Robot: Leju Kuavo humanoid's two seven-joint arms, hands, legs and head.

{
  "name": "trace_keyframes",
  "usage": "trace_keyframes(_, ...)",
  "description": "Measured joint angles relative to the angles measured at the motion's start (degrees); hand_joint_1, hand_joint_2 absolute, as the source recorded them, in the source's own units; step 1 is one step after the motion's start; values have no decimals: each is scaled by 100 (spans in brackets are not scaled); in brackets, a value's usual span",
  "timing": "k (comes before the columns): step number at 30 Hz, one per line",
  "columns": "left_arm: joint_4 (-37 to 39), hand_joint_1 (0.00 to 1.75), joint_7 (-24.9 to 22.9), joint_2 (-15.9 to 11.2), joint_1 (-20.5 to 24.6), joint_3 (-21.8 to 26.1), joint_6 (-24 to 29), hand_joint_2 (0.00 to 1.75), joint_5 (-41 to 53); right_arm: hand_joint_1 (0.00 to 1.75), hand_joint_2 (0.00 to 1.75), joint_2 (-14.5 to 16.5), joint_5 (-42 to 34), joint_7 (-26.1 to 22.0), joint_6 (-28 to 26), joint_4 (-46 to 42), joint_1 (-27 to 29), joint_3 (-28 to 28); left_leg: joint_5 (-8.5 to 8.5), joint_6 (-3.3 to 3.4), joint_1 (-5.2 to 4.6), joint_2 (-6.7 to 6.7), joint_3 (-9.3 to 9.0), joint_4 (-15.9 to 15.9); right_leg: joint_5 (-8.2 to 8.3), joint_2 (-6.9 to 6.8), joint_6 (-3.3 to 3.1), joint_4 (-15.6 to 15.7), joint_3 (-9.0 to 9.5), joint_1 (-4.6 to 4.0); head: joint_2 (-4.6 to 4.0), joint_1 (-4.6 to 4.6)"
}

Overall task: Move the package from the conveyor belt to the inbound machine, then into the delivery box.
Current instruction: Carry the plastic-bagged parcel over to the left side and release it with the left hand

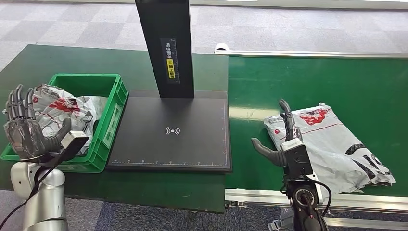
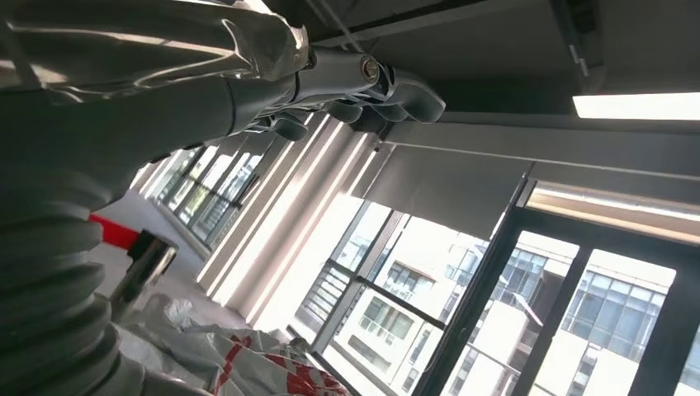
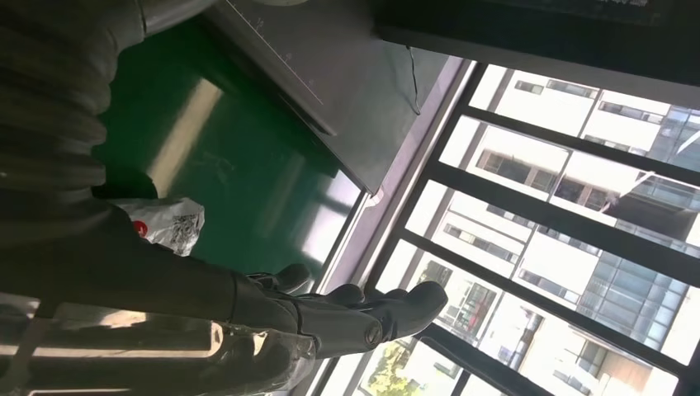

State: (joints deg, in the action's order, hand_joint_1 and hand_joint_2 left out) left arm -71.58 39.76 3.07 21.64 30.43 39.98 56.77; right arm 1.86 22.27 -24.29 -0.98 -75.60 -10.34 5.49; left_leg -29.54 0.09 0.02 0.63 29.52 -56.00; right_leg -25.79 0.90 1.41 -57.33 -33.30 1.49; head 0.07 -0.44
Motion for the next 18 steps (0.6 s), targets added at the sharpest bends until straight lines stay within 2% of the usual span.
trace_keyframes(6,-7,0,31,14,-156,-520,0,175,-752,0,175,-1,0,-7,-7,41,-15,41,0,0,0,2,1,0,0,-1,0,0,0,0,0,0)
trace_keyframes(9,-108,0,39,-32,-297,-876,-91,175,-1480,0,175,-5,-1,-11,-9,69,-30,48,0,0,0,1,1,0,0,-1,0,0,-2,0,0,-1)
trace_keyframes(12,-381,0,44,-88,-519,-1462,-776,175,-2723,0,175,-9,-2,-15,-9,101,-47,54,0,0,0,6,3,0,0,-5,0,0,-1,0,0,-1)
trace_keyframes(14,-525,0,45,-98,-625,-1809,-1234,175,-3218,0,175,-9,-2,-15,-9,120,-58,60,0,0,0,8,5,0,-1,-6,1,1,0,1,0,-1)
trace_keyframes(18,-690,0,48,-114,-731,-2223,-1404,175,-3402,0,175,-11,-2,-15,-9,148,-70,79,-1,0,-1,3,3,0,0,-3,1,1,0,2,0,0)
